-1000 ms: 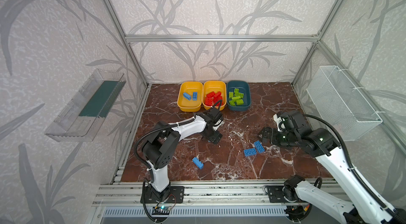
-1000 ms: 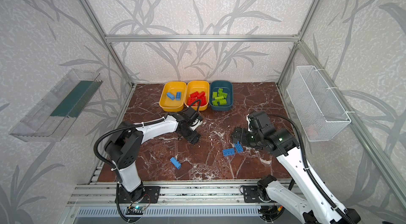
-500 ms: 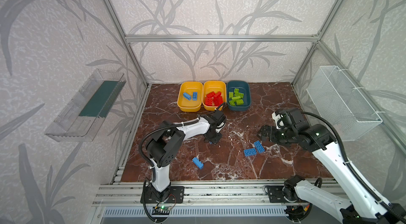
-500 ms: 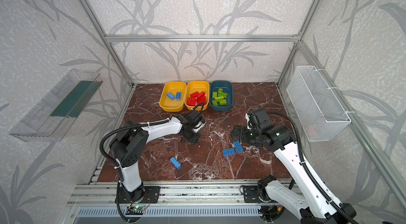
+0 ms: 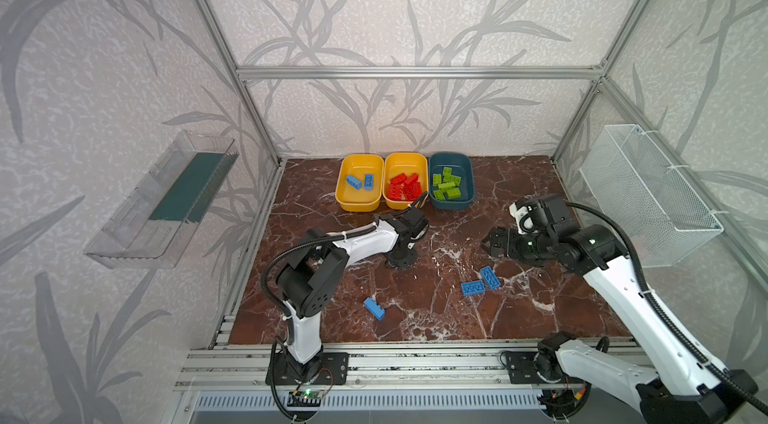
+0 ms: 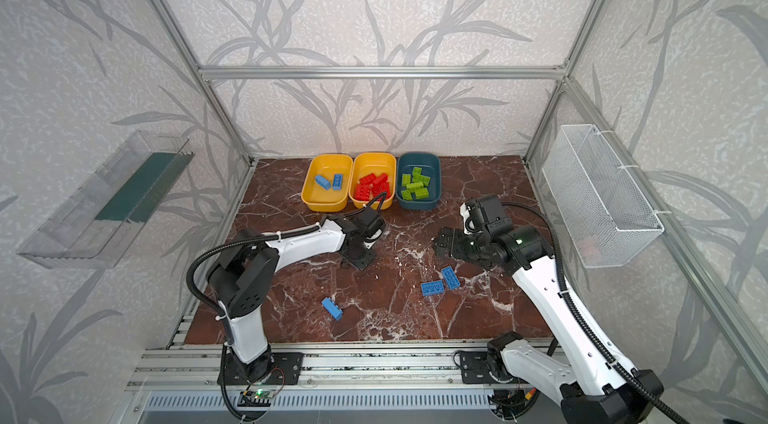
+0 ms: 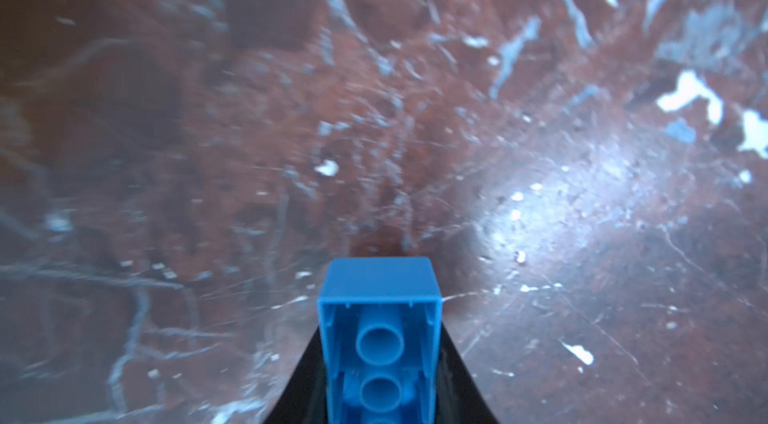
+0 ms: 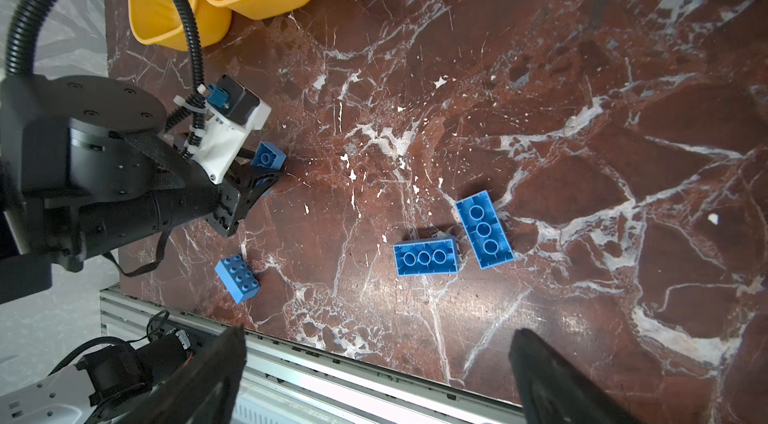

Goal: Sort the legos into containers by color
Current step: 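Carry the blue brick with the left gripper into the first yellow bin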

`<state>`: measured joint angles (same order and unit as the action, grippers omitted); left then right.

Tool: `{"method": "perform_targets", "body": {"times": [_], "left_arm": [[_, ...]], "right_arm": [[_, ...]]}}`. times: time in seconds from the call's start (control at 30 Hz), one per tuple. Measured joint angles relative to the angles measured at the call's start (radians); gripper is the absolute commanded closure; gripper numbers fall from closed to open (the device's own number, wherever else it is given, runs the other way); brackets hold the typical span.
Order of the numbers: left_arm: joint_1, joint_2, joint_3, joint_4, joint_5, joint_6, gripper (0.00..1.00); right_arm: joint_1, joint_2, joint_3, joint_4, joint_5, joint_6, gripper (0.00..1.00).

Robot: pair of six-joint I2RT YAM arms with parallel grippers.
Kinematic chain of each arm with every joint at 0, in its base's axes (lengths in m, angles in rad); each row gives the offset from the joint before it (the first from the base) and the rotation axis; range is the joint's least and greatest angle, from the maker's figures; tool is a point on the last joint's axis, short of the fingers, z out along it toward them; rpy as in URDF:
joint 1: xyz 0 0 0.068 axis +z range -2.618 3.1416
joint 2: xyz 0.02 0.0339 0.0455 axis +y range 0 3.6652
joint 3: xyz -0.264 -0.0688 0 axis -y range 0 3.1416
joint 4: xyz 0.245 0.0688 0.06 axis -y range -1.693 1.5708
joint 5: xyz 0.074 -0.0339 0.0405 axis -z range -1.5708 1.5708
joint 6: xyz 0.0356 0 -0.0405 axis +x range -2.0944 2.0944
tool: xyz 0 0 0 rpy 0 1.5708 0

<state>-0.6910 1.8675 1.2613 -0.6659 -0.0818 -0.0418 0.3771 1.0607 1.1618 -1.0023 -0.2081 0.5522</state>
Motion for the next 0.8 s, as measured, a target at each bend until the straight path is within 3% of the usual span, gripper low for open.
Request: {"method": "perform_targets", "body": {"times": [0.4, 0.57, 0.8], "left_arm": [[0.241, 0.026, 0.399, -0.065, -0.051, 0.015, 0.94], [0.311, 0.165, 0.601, -0.097, -0.132, 0.025, 0.94], [0.381, 0.41, 0.866, -0.177, -0.163, 0.02, 0.93]], "right_arm": [[-0.021, 0.069, 0.05, 0.047, -0.024, -0.008, 0.01], [-0.023, 0.12, 0.091, 0.084, -0.037, 0.004, 0.01], [-0.023, 0.182, 0.139, 0.117, -0.036, 0.027, 0.01]]}}
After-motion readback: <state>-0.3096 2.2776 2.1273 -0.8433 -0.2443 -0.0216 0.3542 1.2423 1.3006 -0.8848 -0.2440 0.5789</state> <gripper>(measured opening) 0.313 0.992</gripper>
